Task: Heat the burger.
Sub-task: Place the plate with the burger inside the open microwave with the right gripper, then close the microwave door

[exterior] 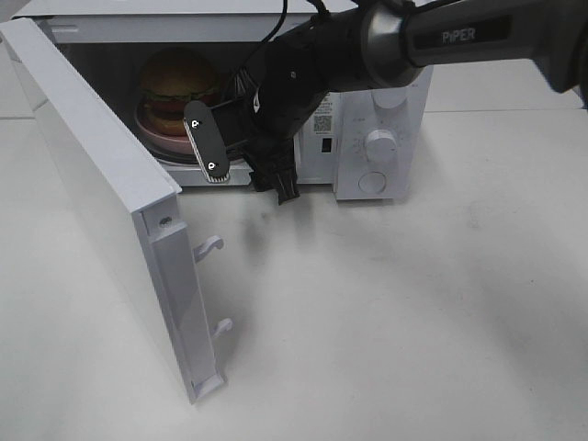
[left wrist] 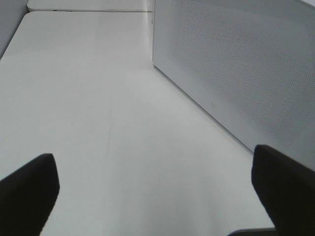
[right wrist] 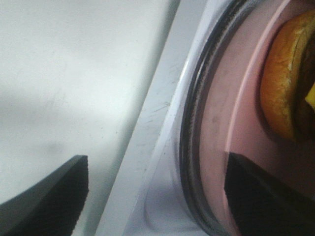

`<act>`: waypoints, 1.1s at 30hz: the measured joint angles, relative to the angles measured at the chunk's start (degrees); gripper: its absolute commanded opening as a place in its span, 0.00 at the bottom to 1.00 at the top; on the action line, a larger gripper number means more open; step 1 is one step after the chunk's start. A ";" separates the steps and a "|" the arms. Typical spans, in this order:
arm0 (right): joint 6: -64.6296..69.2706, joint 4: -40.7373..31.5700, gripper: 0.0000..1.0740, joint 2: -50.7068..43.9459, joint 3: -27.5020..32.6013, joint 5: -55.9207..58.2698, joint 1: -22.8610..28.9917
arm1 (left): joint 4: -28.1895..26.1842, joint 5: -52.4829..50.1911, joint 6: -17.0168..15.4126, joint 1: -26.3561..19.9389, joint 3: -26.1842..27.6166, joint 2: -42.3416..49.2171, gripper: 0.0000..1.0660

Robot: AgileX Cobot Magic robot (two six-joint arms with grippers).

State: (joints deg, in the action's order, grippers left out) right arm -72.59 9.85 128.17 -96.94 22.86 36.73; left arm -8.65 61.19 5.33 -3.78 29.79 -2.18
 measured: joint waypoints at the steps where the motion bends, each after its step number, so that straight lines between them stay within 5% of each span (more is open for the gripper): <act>1: 0.00 0.00 0.73 0.00 0.00 0.00 0.00 | 0.00 0.00 0.00 0.00 0.00 0.00 0.94; 33: 13.29 4.70 0.71 -29.28 35.41 -5.21 0.00 | 0.00 0.00 0.00 0.00 0.00 0.00 0.94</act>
State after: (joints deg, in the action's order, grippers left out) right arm -59.30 14.55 98.89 -61.54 17.65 36.73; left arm -8.65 61.19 5.33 -3.78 29.79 -2.18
